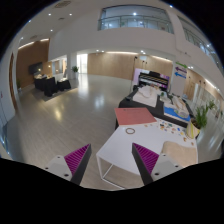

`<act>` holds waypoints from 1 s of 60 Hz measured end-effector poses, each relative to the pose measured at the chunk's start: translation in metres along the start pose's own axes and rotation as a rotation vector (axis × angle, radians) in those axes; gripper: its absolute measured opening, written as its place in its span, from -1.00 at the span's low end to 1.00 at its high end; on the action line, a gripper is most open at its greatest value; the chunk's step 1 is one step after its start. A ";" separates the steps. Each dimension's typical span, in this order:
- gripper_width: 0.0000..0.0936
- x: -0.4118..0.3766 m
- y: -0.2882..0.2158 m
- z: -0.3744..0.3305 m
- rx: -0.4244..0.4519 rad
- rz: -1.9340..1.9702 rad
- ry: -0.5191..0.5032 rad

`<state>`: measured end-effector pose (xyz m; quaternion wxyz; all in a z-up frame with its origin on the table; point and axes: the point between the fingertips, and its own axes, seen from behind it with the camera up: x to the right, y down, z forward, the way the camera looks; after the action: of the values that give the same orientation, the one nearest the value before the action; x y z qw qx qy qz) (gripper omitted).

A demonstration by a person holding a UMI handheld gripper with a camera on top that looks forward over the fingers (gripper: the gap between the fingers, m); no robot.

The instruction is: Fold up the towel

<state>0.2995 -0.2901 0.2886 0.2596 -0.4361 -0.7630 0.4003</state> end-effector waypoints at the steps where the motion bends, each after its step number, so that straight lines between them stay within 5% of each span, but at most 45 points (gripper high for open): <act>1: 0.83 0.001 0.001 0.000 -0.004 0.005 0.006; 38: 0.83 0.213 0.103 0.040 -0.108 0.190 0.429; 60: 0.82 0.300 0.157 0.143 -0.064 0.228 0.524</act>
<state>0.1195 -0.0359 0.0933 0.3875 -0.6155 -0.6283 0.2760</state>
